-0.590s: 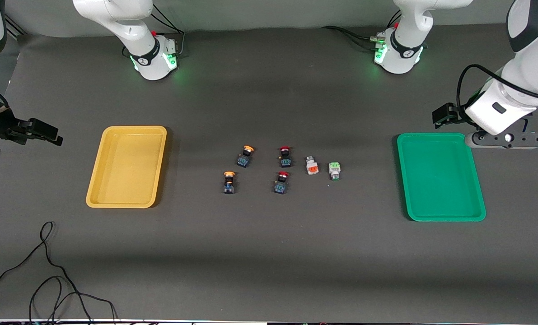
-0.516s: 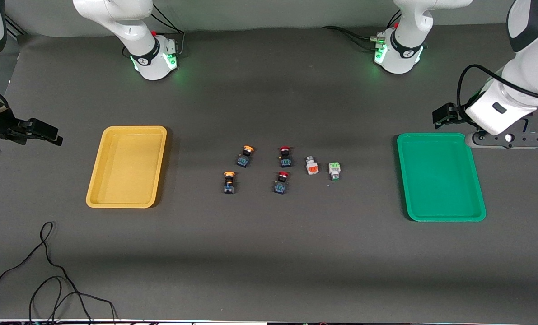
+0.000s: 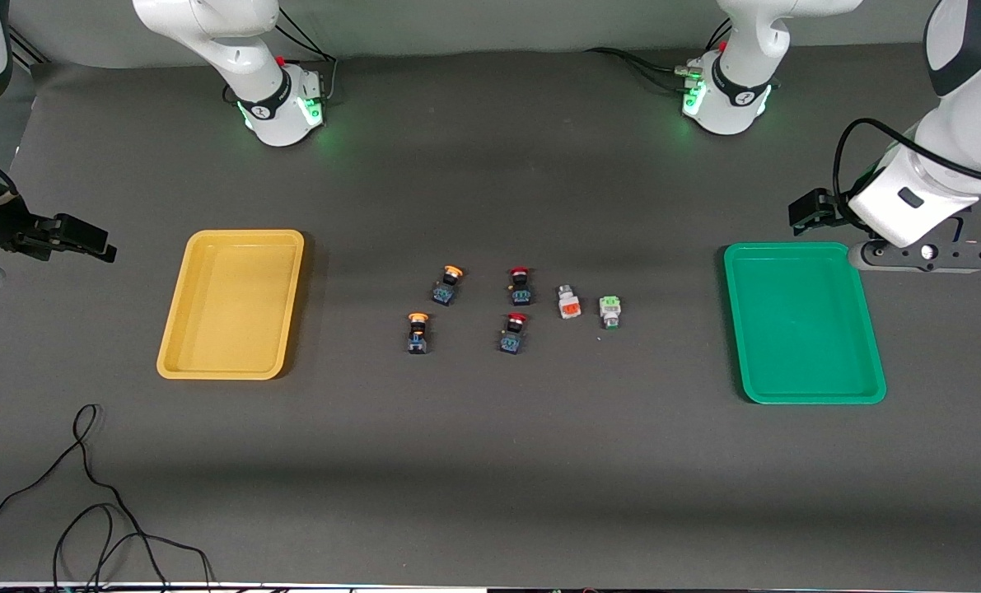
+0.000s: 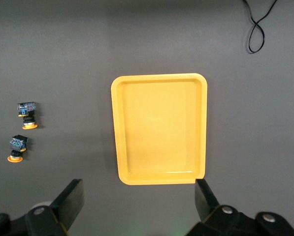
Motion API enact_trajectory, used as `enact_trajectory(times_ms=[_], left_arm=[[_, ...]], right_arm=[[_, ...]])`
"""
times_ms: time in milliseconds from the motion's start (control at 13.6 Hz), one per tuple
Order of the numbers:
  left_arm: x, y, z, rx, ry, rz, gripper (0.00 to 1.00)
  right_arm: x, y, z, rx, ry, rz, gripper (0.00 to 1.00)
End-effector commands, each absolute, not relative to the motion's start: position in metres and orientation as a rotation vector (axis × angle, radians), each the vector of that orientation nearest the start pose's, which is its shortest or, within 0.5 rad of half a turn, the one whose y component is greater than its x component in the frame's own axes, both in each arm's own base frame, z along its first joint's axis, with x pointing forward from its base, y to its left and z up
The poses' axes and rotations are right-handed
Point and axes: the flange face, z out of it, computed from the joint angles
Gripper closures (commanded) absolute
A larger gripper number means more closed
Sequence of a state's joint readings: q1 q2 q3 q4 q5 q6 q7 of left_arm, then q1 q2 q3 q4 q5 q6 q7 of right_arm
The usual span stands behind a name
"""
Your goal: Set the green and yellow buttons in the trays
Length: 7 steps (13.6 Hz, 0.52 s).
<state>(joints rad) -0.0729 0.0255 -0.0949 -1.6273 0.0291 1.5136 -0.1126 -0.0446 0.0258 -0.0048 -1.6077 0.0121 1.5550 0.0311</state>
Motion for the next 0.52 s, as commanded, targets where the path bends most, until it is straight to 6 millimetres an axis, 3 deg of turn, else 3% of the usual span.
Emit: enact_trajectory(times_ms=[0, 74, 221, 442], left_arm=[[0.546, -0.087, 0.583, -3.097, 0.107, 0.204, 0.00], [0.546, -0.087, 0.583, -3.097, 0.107, 0.204, 0.00], [0.546, -0.087, 0.583, -3.096, 0.103, 0.206, 0.00], [0.546, -0.087, 0.582, -3.096, 0.102, 0.208, 0.00]], right_arm=[[0.552, -0.022, 0.595, -3.139, 0.106, 0.137, 0.00], [0.552, -0.011, 0.595, -3.141, 0.085, 0.140, 0.00], [0.550, 0.029, 0.591, -3.141, 0.142, 0.154, 0.00], [0.546, 0.114, 0.577, -3.144, 0.259, 0.159, 0.00]])
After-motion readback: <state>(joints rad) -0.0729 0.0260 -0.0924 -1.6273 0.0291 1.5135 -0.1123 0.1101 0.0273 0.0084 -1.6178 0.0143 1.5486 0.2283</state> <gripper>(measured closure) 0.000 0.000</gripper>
